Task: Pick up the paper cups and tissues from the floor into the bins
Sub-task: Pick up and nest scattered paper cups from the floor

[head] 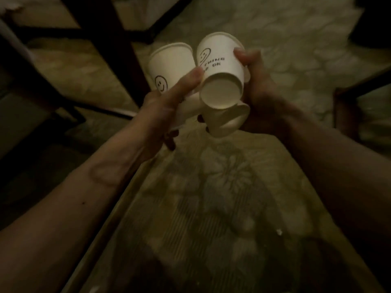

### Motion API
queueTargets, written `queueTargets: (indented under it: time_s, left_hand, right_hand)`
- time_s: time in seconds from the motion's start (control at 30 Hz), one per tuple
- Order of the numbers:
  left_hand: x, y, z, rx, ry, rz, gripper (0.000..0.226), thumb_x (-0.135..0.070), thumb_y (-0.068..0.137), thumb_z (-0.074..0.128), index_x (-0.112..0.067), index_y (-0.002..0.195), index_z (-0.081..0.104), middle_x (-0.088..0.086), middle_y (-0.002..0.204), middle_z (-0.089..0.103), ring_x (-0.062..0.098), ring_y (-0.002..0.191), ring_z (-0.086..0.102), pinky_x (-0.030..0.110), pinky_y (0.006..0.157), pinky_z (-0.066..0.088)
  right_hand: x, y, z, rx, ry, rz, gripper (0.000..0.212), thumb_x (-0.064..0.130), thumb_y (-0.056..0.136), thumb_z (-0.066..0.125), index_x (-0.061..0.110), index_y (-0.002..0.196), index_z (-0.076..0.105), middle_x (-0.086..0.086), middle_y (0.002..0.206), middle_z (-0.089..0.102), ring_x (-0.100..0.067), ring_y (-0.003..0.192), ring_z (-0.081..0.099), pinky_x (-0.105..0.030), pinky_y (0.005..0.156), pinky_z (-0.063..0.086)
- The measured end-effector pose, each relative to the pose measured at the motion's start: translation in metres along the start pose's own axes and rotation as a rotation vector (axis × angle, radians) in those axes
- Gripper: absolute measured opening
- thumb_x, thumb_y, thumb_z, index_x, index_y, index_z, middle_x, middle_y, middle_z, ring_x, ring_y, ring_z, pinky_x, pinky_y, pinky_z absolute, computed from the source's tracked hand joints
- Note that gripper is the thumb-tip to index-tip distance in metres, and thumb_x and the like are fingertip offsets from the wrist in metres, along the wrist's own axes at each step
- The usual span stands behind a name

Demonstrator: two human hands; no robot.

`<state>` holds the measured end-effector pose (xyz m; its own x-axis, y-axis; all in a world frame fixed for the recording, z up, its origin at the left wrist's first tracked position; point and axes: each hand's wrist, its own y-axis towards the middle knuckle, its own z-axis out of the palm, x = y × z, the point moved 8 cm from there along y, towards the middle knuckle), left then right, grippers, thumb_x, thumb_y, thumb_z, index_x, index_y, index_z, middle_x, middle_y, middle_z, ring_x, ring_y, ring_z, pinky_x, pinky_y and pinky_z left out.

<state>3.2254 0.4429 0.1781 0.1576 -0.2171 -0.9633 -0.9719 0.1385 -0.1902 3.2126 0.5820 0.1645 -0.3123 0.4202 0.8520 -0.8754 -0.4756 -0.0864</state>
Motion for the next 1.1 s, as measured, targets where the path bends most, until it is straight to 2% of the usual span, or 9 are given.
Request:
queueTargets:
  time_s: [0.07,0.13,0.37,0.57,0.67,0.77,0.9,1.0,1.1]
  left_hand:
    - [-0.048,0.004,0.022,0.065,0.012,0.052,0.055,-0.071,0.073,0.065,-0.024,0.102,0.068,-0.006,0.086,0.067,0.013,0.079,0.059,0.034,0.070,0.045]
    - [-0.095,0.001,0.038,0.125,0.009,0.093,0.045,-0.068,0.080,0.061,-0.026,0.098,0.067,-0.010,0.075,0.063,0.005,0.064,0.054,0.025,0.055,0.040]
    - [-0.302,-0.027,0.043,0.185,-0.073,0.127,0.048,-0.066,0.065,0.067,-0.024,0.089,0.068,-0.012,0.064,0.066,-0.001,0.052,0.056,0.016,0.044,0.041]
    - [-0.525,-0.057,0.006,0.295,-0.075,0.141,0.022,-0.059,0.067,0.073,-0.040,0.079,0.078,-0.007,0.075,0.072,0.003,0.059,0.060,0.021,0.049,0.040]
    - [-0.635,-0.068,-0.013,0.300,-0.054,0.165,0.017,-0.056,0.067,0.075,-0.046,0.082,0.076,-0.010,0.077,0.073,0.001,0.059,0.062,0.019,0.048,0.042]
    - [-0.723,-0.076,-0.044,0.231,-0.085,0.197,0.016,-0.052,0.070,0.079,-0.043,0.084,0.077,-0.009,0.080,0.075,0.001,0.061,0.066,0.016,0.045,0.046]
    - [-0.795,-0.082,-0.092,0.186,-0.138,0.264,0.024,-0.055,0.074,0.076,-0.037,0.090,0.078,-0.003,0.092,0.077,0.010,0.077,0.074,0.019,0.055,0.054]
    - [-0.819,-0.077,-0.136,0.035,-0.143,0.329,0.025,-0.052,0.076,0.076,-0.038,0.097,0.077,-0.002,0.104,0.076,0.018,0.095,0.073,0.027,0.071,0.059]
    - [-0.823,-0.066,-0.182,-0.161,-0.136,0.356,0.024,-0.052,0.071,0.077,-0.042,0.092,0.076,-0.006,0.100,0.076,0.014,0.092,0.073,0.024,0.070,0.058]
  right_hand:
    - [0.038,-0.013,-0.003,-0.062,-0.001,-0.033,0.075,0.057,0.090,0.043,0.000,0.139,0.044,-0.021,0.122,0.054,-0.035,0.107,0.050,-0.049,0.097,0.039]
    - [0.086,-0.028,0.001,-0.113,0.032,-0.065,0.078,0.057,0.087,0.047,0.001,0.140,0.043,-0.022,0.123,0.053,-0.035,0.107,0.050,-0.050,0.099,0.036]
    - [0.278,-0.070,0.071,-0.241,0.033,-0.129,0.076,0.057,0.079,0.050,0.005,0.134,0.051,-0.017,0.112,0.062,-0.032,0.098,0.058,-0.050,0.093,0.044]
    - [0.480,-0.085,0.174,-0.228,-0.081,-0.159,0.075,0.059,0.073,0.054,0.011,0.130,0.056,-0.015,0.114,0.066,-0.032,0.102,0.061,-0.056,0.102,0.040]
    - [0.583,-0.089,0.224,-0.224,-0.154,-0.168,0.082,0.058,0.069,0.056,0.012,0.137,0.052,-0.013,0.115,0.067,-0.028,0.101,0.065,-0.050,0.094,0.048]
    - [0.671,-0.079,0.268,-0.142,-0.231,-0.177,0.069,0.054,0.072,0.056,0.016,0.130,0.058,-0.011,0.113,0.070,-0.027,0.100,0.068,-0.040,0.079,0.056]
    - [0.748,-0.041,0.312,-0.056,-0.482,-0.167,0.041,0.057,0.069,0.062,0.038,0.103,0.073,-0.001,0.104,0.075,-0.020,0.092,0.072,-0.034,0.067,0.058]
    - [0.777,-0.001,0.348,0.054,-0.638,-0.180,0.048,0.058,0.074,0.065,0.037,0.117,0.059,0.014,0.094,0.075,-0.006,0.082,0.072,-0.022,0.059,0.056]
    - [0.782,0.046,0.383,0.188,-0.685,-0.198,0.034,0.049,0.082,0.062,0.043,0.115,0.055,0.019,0.094,0.073,-0.002,0.082,0.071,-0.019,0.058,0.056]
